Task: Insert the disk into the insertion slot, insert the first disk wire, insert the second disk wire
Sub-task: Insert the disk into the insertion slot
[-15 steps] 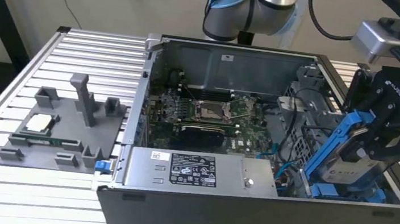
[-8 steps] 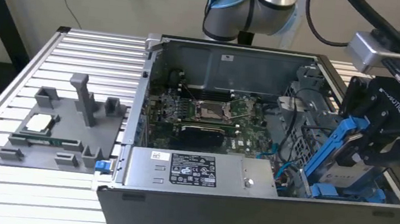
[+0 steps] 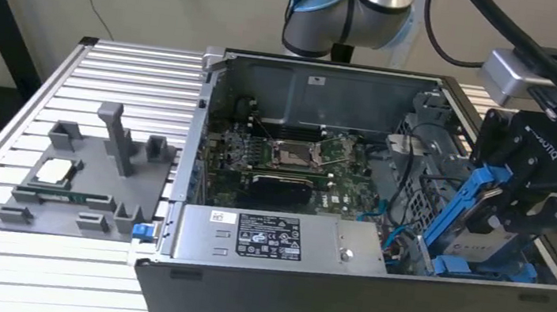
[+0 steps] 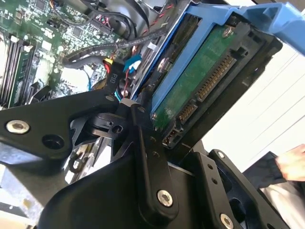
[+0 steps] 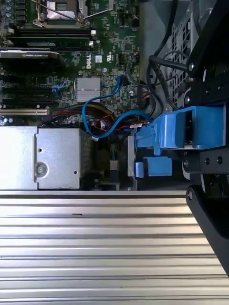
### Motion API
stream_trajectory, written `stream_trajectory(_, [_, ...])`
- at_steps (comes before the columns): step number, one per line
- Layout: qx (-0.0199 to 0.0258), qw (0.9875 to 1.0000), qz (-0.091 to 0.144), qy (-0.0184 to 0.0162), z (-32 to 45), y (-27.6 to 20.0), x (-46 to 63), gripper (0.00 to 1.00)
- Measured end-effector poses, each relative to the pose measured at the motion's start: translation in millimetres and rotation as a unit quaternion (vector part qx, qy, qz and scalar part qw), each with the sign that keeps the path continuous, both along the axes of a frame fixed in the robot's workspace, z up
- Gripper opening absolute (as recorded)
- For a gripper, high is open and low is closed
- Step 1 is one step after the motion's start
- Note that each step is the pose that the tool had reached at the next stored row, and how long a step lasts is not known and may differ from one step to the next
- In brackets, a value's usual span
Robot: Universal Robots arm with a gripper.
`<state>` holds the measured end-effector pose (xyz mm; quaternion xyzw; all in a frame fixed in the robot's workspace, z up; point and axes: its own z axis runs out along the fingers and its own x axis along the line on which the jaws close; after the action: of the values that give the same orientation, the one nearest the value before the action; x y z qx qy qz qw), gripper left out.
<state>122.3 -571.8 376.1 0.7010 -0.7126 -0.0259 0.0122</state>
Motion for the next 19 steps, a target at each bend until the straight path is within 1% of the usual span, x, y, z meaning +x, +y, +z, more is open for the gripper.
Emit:
stream_trajectory(1, [-0.0001,1.0,0.0,0.0,0.0,0.0,0.0,0.34])
stream_trajectory(2, [-0.0001,1.0,0.0,0.0001,0.0,0.0,0.0,0.4])
stream_trajectory(3, [0.0,1.0,0.0,0.0001,-0.1,0.0,0.0,0.4])
stream_trajectory(4, [-0.0001,1.0,0.0,0.0002,0.1,-0.1,0.0,0.47])
stream_trajectory(6, [0.0,1.0,0.0,0.0004,0.9,-0.1,-0.1,0.47])
stream_trajectory(14, [-0.0002,1.0,0.0,0.0006,8.7,-0.1,0.0,0.47])
stream_trajectory(19, [-0.0002,1.0,0.0,0.0006,9.8,0.0,0.0,0.47])
